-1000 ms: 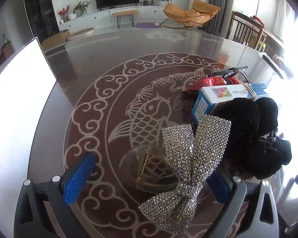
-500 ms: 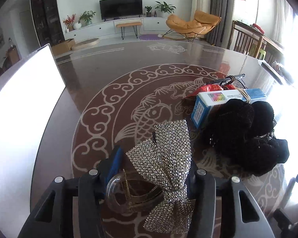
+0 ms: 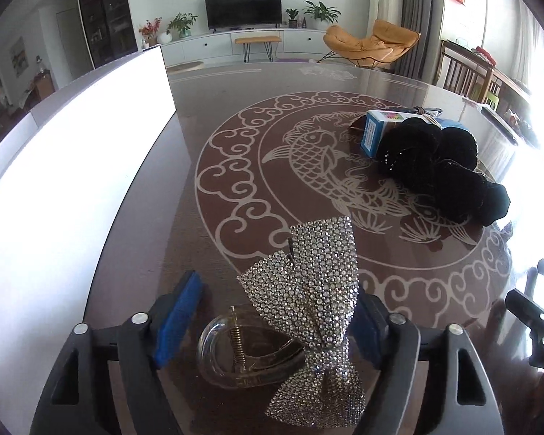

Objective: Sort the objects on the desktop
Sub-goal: 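Lift the bow and clip with the left gripper while the right gripper grasps a black plush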

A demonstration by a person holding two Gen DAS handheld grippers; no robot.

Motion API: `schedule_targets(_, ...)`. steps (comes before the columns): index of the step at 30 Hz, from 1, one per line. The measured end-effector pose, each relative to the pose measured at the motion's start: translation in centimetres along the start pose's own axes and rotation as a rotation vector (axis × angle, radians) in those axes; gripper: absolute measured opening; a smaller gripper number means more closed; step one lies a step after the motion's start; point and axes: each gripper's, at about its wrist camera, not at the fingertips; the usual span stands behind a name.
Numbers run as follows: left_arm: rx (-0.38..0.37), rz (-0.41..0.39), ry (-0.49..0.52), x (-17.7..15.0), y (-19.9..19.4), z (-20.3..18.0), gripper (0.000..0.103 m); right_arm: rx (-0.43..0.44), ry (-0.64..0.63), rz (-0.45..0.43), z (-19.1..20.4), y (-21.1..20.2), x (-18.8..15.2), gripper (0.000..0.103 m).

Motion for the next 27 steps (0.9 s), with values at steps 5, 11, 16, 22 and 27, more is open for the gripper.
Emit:
schedule_targets(5,-0.025,0.051,-0.021,-0.09,1.06,0.31,0.103,0.000,0.000,0.000,0.00,0.01,0.00,0.103)
schedule_targets(11,-0.032,0.045,-0.019,-0.34,1.01,0.36,0.103,0.000,0.000,0.000,0.04,0.01,-0.01,0.103)
schedule_targets(16,-0.027,0.041,-0.021,-0.30,0.93,0.15,0.103,0.000,0.000,0.000,0.03,0.02,-0.01,0.103)
schedule_targets(22,-0.027,0.040,-0.021,-0.29,0.85,0.17,0.103,0.000,-0.001,0.000,0.03,0.02,-0.01,0.103)
schedule_targets(27,-0.026,0.039,-0.022,-0.23,0.84,0.17,0.103,-0.001,-0.002,0.001,0.15,0.05,0.00,0.103)
Point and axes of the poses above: each gripper's, at about its wrist camera, not at the fingertips, and y roughly the way its jaws point, z to its left, x to its top, and after that the axes turned 14 degrees about -z, right-handed
